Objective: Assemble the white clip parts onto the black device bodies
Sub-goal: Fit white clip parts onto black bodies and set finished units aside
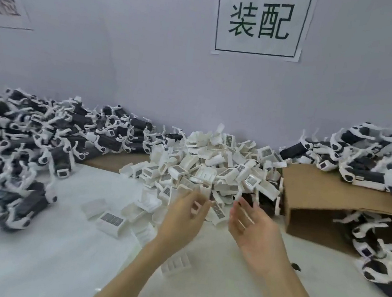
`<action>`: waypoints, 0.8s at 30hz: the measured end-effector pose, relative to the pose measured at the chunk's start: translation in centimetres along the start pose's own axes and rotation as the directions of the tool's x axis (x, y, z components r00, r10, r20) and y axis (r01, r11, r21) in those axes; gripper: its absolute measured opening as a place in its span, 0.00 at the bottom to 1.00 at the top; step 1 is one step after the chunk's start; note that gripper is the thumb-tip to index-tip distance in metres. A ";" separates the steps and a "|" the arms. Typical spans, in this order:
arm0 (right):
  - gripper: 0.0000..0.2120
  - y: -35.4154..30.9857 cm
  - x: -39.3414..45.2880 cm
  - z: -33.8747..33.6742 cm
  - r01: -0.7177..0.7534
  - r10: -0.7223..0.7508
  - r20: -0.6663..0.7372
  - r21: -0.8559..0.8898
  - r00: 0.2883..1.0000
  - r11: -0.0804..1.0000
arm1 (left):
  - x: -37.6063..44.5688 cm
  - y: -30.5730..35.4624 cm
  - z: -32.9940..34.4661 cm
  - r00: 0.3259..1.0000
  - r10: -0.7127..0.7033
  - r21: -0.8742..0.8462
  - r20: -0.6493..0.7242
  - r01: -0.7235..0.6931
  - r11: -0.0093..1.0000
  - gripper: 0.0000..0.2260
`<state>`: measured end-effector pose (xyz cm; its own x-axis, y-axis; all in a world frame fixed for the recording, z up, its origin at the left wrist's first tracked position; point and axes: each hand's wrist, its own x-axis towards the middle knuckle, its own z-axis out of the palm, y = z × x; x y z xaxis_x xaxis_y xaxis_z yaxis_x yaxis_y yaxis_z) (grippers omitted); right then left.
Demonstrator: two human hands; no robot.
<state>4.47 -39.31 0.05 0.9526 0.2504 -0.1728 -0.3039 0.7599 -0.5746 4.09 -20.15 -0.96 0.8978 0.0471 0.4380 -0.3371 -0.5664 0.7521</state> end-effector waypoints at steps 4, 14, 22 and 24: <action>0.15 1.6 2.6 0.4 -0.038 0.032 0.055 0.095 0.998 0.995 | 1.1 -1.4 -1.4 0.986 0.043 0.168 -0.161 -0.016 0.986 0.05; 0.17 2.8 4.3 -0.5 -0.076 0.070 0.120 0.042 0.990 0.996 | 10.7 -13.0 -18.4 0.761 -0.519 0.780 -0.389 0.572 0.253 0.31; 0.19 3.4 5.3 -0.4 -0.111 0.122 0.141 -0.085 0.982 0.990 | 11.8 -20.4 -20.7 0.683 -0.613 0.812 -0.397 0.573 0.111 0.28; 0.20 3.5 5.3 -0.5 -0.118 0.131 0.144 -0.096 0.981 0.988 | 11.7 -20.5 -19.7 0.733 -0.561 0.845 -0.384 0.524 0.108 0.23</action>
<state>8.50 -35.66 -3.30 0.8929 0.4313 -0.1295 -0.4113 0.6638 -0.6247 15.89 8.22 -1.52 0.7389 0.6681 0.0879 0.6738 -0.7314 -0.1050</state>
